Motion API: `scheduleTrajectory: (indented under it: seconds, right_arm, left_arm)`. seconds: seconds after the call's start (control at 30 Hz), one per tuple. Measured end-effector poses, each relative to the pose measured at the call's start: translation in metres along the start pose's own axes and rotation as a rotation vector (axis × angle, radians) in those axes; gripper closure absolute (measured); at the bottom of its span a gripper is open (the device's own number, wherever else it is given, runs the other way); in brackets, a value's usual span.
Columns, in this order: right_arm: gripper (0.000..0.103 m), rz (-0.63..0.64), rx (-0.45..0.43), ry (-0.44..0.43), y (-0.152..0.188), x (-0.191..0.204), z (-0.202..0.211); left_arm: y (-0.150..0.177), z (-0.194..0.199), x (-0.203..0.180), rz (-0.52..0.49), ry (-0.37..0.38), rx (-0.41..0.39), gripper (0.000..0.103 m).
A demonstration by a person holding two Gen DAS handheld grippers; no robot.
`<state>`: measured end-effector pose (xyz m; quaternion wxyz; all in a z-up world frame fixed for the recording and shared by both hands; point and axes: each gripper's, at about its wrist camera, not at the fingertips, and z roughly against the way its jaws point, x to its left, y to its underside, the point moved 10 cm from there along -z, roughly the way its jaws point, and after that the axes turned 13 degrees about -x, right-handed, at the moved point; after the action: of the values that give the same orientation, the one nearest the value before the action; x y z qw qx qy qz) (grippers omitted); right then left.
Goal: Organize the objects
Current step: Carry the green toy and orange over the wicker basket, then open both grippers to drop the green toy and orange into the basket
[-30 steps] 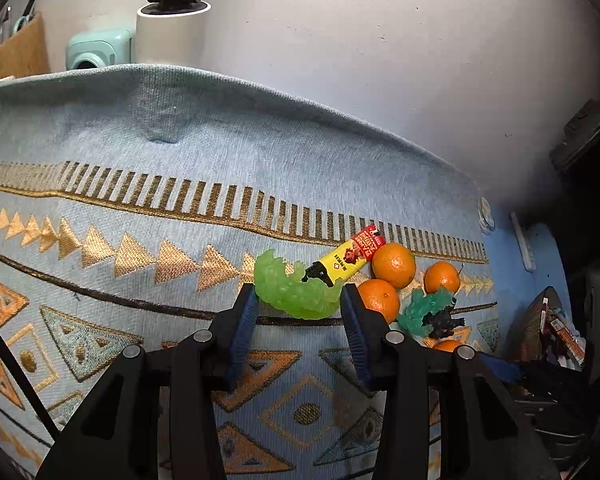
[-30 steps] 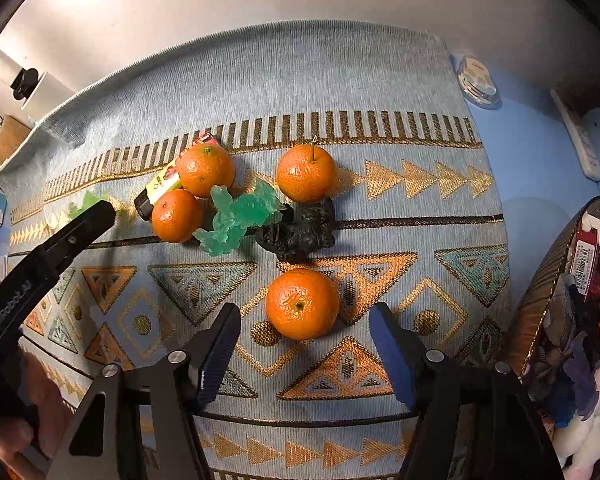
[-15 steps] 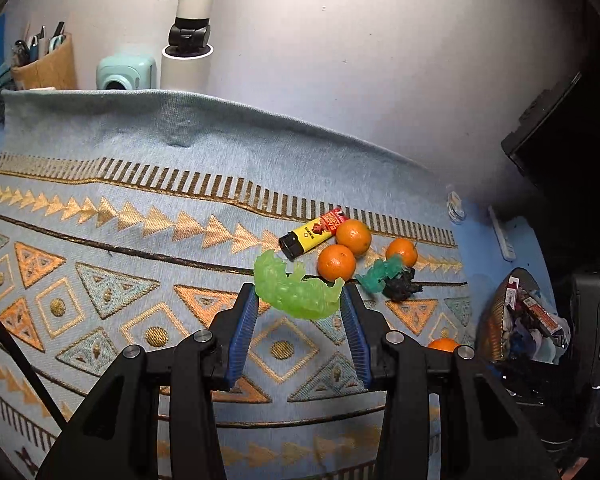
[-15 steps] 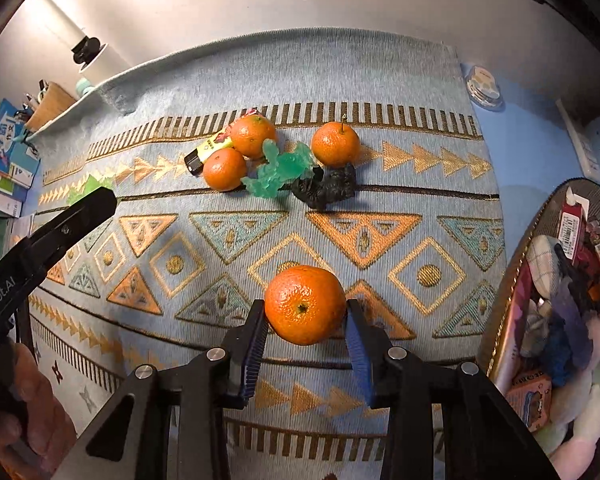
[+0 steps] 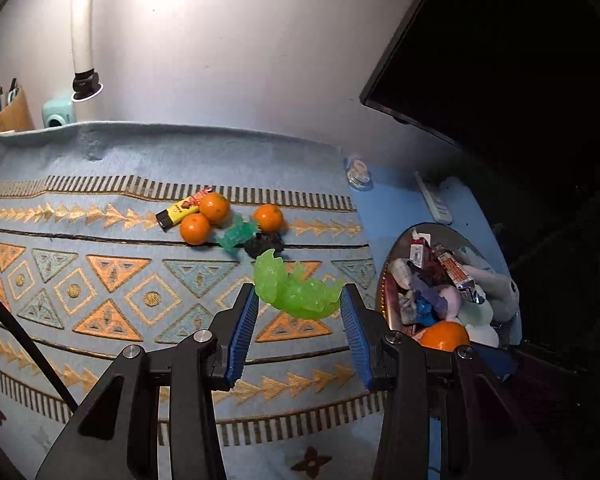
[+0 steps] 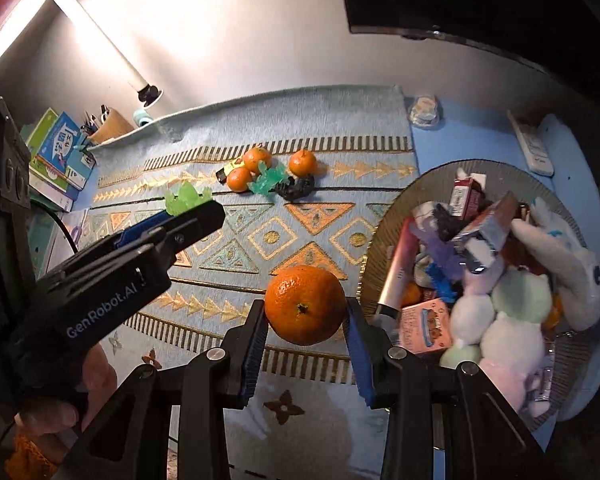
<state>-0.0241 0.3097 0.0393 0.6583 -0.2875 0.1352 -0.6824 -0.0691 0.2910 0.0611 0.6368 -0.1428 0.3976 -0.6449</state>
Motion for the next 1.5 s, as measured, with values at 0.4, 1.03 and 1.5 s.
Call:
scheduleTrajectory:
  seconds: [0.4,1.03,1.5]
  right_arm:
    - [0.065,-0.157,-0.172,0.113,-0.010,-0.145,0.087]
    - [0.064,-0.215,-0.063,0.069,0.023,-0.189,0.075]
    - [0.046,-0.352,-0.046,0.018,0.024,-0.193,0.067]
  left_arm:
    - [0.034,-0.002,-0.106,-0.092,0.087,0.044,0.064]
    - [0.071,-0.019,-0.142,-0.064,0.103,0.114,0.055]
    - [0.073,-0.017,-0.099,0.068,0.061,0.137,0.047]
